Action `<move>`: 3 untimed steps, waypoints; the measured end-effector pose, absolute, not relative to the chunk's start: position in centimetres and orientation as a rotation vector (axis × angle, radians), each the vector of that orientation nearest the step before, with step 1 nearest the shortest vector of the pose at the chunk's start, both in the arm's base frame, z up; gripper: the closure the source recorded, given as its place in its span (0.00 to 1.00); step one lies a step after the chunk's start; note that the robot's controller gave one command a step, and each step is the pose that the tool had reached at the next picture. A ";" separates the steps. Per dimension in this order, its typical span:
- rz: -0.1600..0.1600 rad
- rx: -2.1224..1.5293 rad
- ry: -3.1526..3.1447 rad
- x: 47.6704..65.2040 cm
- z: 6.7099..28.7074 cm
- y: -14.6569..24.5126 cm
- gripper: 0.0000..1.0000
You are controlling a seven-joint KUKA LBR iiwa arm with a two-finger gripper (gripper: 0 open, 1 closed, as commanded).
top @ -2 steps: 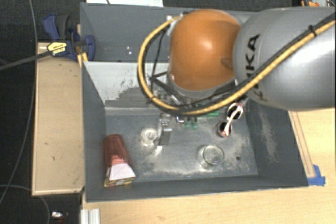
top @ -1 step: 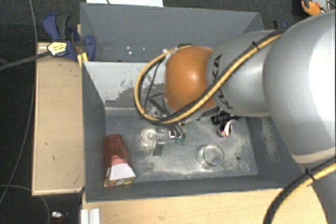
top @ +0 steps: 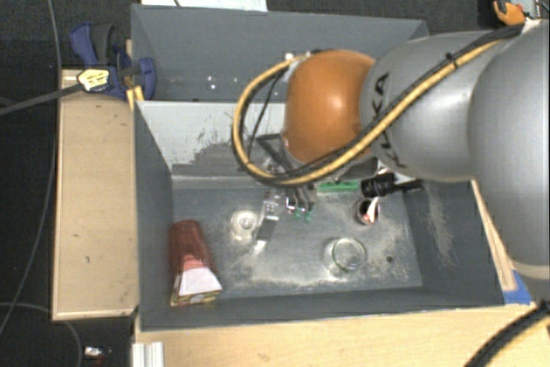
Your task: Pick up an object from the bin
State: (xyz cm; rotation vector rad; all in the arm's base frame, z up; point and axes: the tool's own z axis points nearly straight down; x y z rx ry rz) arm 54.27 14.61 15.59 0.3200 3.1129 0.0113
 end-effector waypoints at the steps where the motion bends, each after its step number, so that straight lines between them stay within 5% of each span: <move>1: 0.004 -0.132 3.137 53.0 9.9 15.5 0.00; 2: 0.019 0.626 3.058 53.2 6.9 15.4 0.00; 3: 0.008 -0.846 3.010 53.4 7.1 14.6 1.00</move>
Offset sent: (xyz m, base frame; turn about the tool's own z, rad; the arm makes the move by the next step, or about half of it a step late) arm -0.0106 0.0076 -0.0859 0.1984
